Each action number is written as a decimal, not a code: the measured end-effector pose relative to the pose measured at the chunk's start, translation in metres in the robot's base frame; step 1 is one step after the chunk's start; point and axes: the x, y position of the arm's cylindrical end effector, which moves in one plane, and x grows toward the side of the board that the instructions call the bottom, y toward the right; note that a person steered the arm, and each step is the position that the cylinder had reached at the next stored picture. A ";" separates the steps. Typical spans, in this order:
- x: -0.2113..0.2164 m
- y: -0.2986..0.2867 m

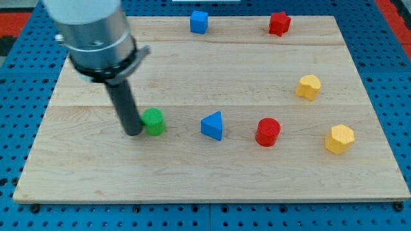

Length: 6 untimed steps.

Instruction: Move your arm to the bottom of the yellow hexagon

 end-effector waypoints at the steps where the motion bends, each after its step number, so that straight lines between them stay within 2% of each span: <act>1: 0.073 0.015; 2: 0.082 0.141; 3: 0.081 0.236; 4: 0.059 0.283; 5: 0.074 0.313; 6: 0.057 0.336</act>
